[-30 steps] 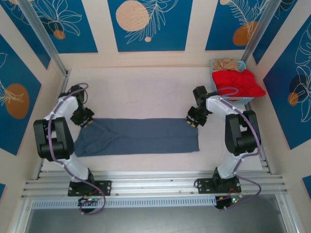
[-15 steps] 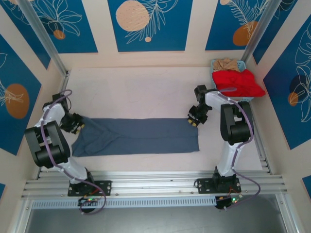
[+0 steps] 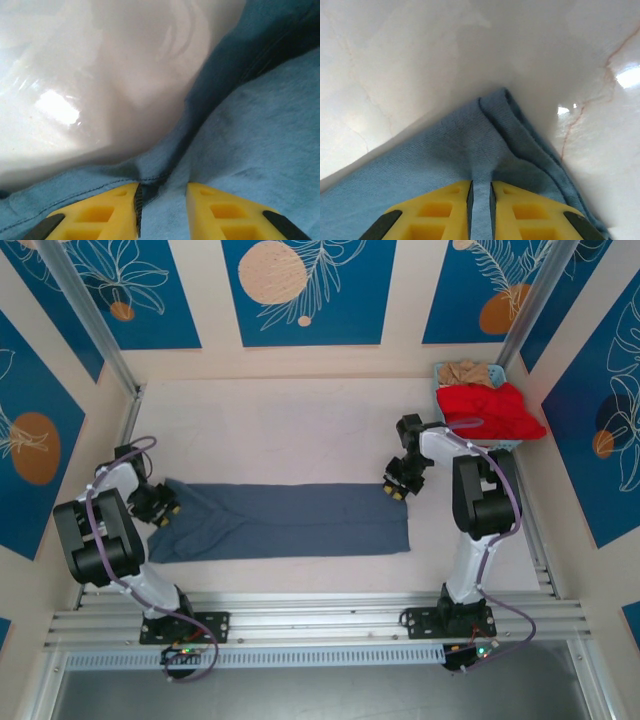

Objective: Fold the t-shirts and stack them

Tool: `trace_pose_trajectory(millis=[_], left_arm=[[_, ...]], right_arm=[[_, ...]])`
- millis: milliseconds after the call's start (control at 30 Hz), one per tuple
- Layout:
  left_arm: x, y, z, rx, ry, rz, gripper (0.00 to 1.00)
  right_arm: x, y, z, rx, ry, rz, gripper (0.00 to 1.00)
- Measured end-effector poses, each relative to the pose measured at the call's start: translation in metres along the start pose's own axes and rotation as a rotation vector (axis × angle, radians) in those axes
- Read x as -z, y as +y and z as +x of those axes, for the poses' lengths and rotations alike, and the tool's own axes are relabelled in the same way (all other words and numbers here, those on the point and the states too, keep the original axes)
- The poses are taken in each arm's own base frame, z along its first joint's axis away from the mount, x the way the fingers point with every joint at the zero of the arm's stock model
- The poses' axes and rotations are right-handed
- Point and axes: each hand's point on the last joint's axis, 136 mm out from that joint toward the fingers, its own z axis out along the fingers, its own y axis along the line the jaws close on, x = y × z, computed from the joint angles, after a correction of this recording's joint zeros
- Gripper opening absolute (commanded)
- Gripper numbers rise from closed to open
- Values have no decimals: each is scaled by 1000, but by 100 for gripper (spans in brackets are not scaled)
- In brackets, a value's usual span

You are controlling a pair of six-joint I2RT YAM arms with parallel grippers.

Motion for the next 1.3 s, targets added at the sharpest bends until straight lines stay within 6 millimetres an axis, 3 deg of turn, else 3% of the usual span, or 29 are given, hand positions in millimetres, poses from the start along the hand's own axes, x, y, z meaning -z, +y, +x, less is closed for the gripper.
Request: trace_pose_trajectory(millis=[133, 433, 567, 833, 1100, 1133, 1233, 1300], left_arm=[[0, -5, -7, -11, -28, 22, 30], [-5, -7, -2, -32, -14, 47, 1], [-2, -6, -1, -34, -16, 43, 0], [32, 7, 4, -20, -102, 0, 0], [31, 29, 27, 40, -76, -65, 0], [31, 30, 27, 44, -76, -71, 2], [28, 34, 27, 48, -70, -94, 25], [26, 36, 26, 52, -59, -117, 33]], right_arm=[[5, 3, 1, 8, -7, -15, 19], [6, 4, 5, 10, 11, -15, 22], [3, 8, 1, -6, 31, -1, 19], [-2, 0, -7, -54, 60, 46, 17], [-1, -2, -10, -62, 61, 53, 16], [-1, -2, -10, -62, 61, 54, 16], [-1, -1, -9, -55, 57, 58, 16], [-1, 0, -8, -44, 47, 67, 16]])
